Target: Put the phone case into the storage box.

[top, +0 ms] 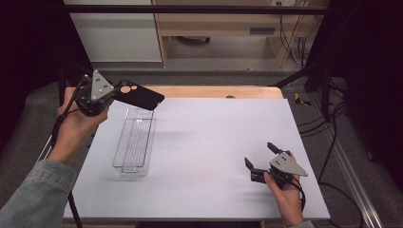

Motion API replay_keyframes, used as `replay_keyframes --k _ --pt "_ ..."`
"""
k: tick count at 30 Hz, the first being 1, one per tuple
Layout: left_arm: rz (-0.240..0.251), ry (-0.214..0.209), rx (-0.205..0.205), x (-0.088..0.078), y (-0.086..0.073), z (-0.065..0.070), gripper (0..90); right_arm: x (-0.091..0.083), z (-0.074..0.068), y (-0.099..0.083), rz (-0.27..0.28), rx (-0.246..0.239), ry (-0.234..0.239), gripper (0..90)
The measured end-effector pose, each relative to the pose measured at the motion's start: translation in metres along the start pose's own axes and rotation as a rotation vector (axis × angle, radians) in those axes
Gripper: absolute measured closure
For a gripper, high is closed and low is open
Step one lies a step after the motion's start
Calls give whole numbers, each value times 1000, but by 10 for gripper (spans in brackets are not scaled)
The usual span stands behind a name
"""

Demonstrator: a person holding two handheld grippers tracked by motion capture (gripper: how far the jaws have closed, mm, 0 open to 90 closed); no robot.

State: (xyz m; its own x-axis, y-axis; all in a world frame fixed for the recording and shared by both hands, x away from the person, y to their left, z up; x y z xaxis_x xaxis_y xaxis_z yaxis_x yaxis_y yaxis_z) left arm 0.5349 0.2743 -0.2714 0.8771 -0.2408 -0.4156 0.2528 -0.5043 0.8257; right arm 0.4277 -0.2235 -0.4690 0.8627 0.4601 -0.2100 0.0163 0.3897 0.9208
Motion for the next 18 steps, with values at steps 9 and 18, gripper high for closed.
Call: replay_keyframes --k 9,18 --pt "-4 11 22 1 2 -1 852 -11 1 -5 15 5 -14 39" --pt "-5 18 71 0 7 4 852 -19 1 -9 30 15 -16 37"
Point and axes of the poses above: each handheld gripper's, and its own axes: x roughly forward along the jaws, y roughly out of its top, z roughly to its right, the point moved 1 cm from there along x, roughly forward along the jaws, and after that the axes turned 13 degrees about -x, right-handed, at the moved point
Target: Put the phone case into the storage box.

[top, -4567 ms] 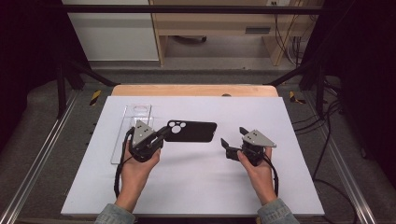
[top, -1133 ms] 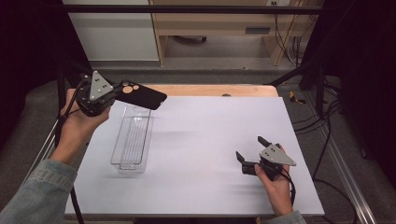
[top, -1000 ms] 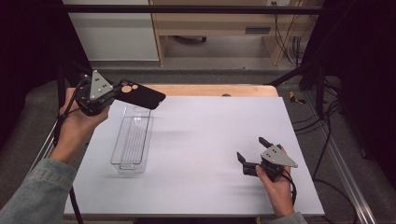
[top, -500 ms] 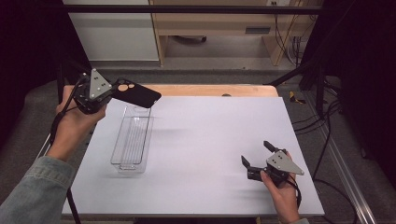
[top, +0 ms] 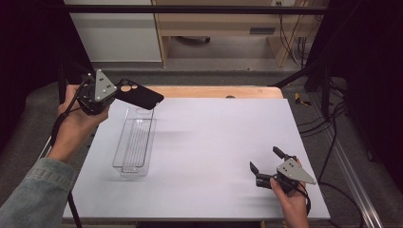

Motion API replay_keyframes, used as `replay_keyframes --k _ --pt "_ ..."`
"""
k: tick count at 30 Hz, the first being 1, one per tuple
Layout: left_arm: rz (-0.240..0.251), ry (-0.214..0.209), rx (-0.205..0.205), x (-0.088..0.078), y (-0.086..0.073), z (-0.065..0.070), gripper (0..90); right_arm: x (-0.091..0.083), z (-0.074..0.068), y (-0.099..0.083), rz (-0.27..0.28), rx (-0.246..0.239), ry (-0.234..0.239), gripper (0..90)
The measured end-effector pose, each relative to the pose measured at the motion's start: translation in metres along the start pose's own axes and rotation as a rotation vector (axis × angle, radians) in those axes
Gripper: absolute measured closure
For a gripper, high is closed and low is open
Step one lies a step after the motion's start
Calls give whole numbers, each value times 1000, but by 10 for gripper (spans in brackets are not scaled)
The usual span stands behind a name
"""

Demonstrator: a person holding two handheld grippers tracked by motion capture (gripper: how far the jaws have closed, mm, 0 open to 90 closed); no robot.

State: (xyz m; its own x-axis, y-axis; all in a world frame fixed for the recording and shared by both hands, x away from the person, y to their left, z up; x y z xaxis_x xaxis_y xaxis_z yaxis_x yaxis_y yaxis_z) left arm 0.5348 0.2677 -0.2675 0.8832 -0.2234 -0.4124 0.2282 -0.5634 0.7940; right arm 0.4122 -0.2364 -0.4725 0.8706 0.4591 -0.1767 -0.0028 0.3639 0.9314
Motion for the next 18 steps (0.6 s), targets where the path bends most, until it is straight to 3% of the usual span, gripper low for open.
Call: replay_keyframes --k 18 --pt "-7 29 78 -1 3 4 852 -8 -4 -3 9 -3 -13 36"
Point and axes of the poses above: each handheld gripper's, and its own axes: x roughly forward along the jaws, y roughly out of its top, z roughly to its right, the point moved 1 cm from there along x, roughly forward along the jaws, and after that the axes turned 13 degrees about -x, right-handed, at the moved point
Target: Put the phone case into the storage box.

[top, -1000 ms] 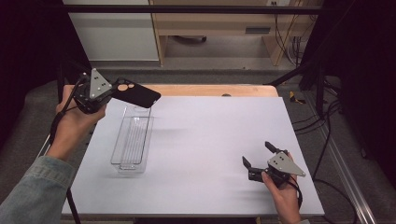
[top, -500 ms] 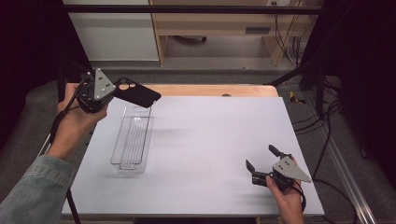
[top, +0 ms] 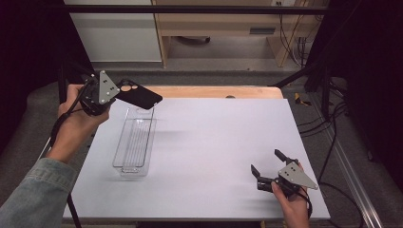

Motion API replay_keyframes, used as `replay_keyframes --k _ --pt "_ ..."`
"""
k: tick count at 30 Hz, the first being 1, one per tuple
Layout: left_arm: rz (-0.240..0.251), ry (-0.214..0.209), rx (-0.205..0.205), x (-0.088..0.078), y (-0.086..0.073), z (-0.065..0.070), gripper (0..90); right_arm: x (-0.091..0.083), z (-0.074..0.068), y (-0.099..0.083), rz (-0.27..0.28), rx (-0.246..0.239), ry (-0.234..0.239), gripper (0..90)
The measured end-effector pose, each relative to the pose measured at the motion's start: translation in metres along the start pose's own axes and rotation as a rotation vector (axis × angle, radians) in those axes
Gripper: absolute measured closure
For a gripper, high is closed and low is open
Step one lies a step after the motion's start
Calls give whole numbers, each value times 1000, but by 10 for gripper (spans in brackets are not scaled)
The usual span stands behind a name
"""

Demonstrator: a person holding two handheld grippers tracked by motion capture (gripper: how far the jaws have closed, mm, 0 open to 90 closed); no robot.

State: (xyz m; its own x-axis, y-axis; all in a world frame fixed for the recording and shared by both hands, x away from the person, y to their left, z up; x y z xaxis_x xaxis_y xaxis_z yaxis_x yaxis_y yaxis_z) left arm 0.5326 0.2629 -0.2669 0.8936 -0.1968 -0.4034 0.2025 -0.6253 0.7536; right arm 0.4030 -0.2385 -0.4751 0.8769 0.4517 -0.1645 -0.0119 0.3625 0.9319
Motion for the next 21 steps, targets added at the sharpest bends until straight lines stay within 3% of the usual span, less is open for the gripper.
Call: replay_keyframes --k 21 --pt "-33 28 64 6 -7 2 851 2 2 -2 3 5 5 34"
Point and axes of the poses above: each handheld gripper's, and its own axes: x roughly forward along the jaws, y roughly out of its top, z roughly to its right, the point moved 1 cm from there along x, roughly forward along the jaws, and after that the axes turned 13 degrees about -x, right-handed, at the moved point
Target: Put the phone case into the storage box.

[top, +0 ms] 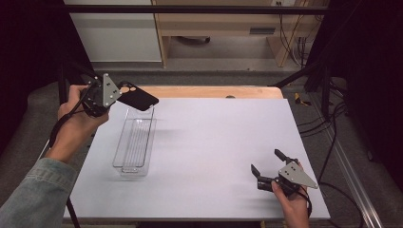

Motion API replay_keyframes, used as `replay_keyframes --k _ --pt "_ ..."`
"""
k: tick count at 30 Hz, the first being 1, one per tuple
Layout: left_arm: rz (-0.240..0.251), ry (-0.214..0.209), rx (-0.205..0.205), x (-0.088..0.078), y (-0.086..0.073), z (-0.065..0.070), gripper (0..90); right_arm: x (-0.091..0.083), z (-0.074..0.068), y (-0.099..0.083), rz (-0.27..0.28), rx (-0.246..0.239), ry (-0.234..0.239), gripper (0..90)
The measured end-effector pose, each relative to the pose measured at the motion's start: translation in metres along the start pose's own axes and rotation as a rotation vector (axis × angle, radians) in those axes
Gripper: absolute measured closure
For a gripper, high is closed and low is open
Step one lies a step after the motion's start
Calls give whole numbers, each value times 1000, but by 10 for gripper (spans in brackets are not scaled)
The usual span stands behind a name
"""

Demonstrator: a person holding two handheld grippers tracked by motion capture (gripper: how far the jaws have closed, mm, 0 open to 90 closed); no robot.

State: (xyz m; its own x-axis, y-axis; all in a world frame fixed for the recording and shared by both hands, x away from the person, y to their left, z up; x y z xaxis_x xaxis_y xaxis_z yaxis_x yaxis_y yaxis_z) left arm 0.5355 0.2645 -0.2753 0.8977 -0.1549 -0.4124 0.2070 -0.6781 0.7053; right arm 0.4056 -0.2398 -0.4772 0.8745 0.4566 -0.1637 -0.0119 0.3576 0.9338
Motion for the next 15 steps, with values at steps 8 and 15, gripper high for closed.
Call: replay_keyframes --k 8,15 --pt "-5 3 24 4 -6 -2 851 1 0 -1 3 7 1 34" --pt "-42 12 56 10 -11 0 851 1 1 -1 5 12 3 34"
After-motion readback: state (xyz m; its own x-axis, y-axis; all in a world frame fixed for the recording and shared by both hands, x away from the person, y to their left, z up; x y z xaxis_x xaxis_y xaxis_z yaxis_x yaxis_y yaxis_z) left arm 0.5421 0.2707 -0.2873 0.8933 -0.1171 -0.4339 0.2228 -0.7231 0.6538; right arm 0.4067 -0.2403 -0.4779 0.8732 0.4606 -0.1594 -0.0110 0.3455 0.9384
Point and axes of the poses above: each handheld gripper's, and its own axes: x roughly forward along the jaws, y roughly out of its top, z roughly to its right, the point moved 1 cm from there along x, roughly forward along the jaws, and after that the axes turned 13 degrees about -x, right-handed, at the moved point
